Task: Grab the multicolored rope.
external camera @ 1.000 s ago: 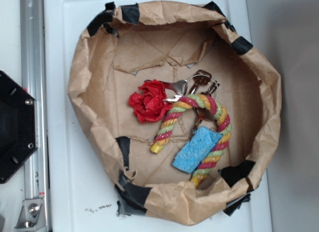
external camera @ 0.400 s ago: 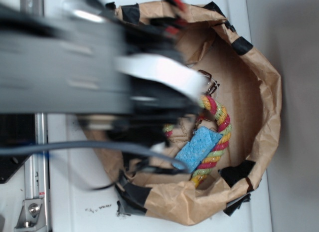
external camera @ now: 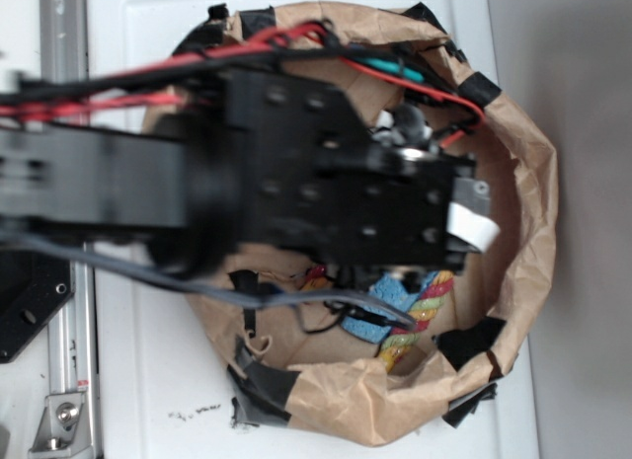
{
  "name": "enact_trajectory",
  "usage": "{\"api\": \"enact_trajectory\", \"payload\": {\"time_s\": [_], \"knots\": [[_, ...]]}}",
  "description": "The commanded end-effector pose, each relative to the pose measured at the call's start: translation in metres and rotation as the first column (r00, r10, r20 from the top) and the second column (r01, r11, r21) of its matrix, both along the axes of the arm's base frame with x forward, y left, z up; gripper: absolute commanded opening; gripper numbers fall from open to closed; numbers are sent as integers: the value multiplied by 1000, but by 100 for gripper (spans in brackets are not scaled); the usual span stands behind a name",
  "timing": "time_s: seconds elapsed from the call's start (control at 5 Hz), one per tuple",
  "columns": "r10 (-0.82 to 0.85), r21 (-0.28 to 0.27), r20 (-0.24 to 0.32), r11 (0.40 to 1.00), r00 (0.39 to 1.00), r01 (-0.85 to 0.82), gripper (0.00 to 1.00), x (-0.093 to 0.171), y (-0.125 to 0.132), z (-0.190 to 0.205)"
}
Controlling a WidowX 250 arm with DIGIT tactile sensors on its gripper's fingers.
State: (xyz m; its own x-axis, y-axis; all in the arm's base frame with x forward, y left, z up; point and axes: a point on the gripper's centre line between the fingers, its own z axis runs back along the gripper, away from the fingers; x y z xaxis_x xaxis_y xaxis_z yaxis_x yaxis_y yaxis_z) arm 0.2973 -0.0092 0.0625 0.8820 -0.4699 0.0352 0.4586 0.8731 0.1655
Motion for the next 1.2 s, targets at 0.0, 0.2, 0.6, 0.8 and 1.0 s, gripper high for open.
{"api": "enact_trajectory", "payload": {"time_s": [0.0, 0.2, 0.6, 0.8, 1.0], "knots": [[6, -19, -14, 1000, 1000, -7, 100, 30, 8, -16], [17, -39, -116, 999, 993, -22, 100, 29, 3, -44], [247, -62, -159, 964, 956, -259, 0, 16, 10, -24], [295, -98, -121, 947, 948, -307, 0, 18, 9, 14], [321, -187, -72, 925, 944, -329, 0, 15, 9, 60]]}}
